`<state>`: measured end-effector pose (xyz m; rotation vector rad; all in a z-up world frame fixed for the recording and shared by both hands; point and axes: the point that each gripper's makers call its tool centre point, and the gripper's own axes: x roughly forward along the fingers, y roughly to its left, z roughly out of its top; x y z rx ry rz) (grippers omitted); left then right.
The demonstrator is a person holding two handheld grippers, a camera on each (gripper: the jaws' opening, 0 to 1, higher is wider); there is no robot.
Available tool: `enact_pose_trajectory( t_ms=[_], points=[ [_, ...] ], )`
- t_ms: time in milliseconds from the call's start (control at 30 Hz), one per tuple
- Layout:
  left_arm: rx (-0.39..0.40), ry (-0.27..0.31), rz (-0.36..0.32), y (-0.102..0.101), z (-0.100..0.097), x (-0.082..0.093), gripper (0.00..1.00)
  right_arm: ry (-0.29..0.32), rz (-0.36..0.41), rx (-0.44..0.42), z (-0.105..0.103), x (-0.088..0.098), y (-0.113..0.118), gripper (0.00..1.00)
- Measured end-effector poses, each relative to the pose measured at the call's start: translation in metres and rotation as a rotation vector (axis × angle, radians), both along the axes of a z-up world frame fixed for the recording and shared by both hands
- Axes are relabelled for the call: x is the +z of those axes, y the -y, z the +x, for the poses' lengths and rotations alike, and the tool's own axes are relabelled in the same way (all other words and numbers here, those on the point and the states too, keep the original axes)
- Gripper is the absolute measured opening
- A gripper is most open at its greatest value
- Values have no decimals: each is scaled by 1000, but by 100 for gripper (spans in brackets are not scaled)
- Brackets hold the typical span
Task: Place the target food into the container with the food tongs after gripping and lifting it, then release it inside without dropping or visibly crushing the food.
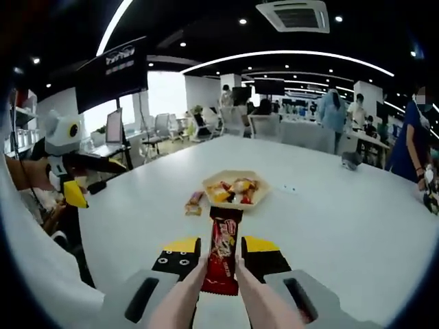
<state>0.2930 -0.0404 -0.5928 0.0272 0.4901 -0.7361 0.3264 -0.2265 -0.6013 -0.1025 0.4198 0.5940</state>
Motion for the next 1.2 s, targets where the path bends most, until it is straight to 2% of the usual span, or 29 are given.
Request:
enact_pose_trajectory(
  t_ms=[467, 567, 667, 1000, 1200],
  points=[
    [86, -10, -44, -20, 11, 1, 99, 25, -6, 22, 74, 17, -27, 22],
    [112, -16, -52, -28, 14, 1, 99, 42, -39, 33, 95, 20, -35, 22],
    [129, -19, -54, -34, 15, 0, 99, 48, -27, 42, 114, 24, -44, 22],
    [189, -37, -56, -60, 19, -2, 99, 54, -43, 48, 184, 25, -75, 22],
    [219, -46, -60, -75, 26, -5, 99, 55, -50, 64, 217, 21, -94, 22]
  ],
)
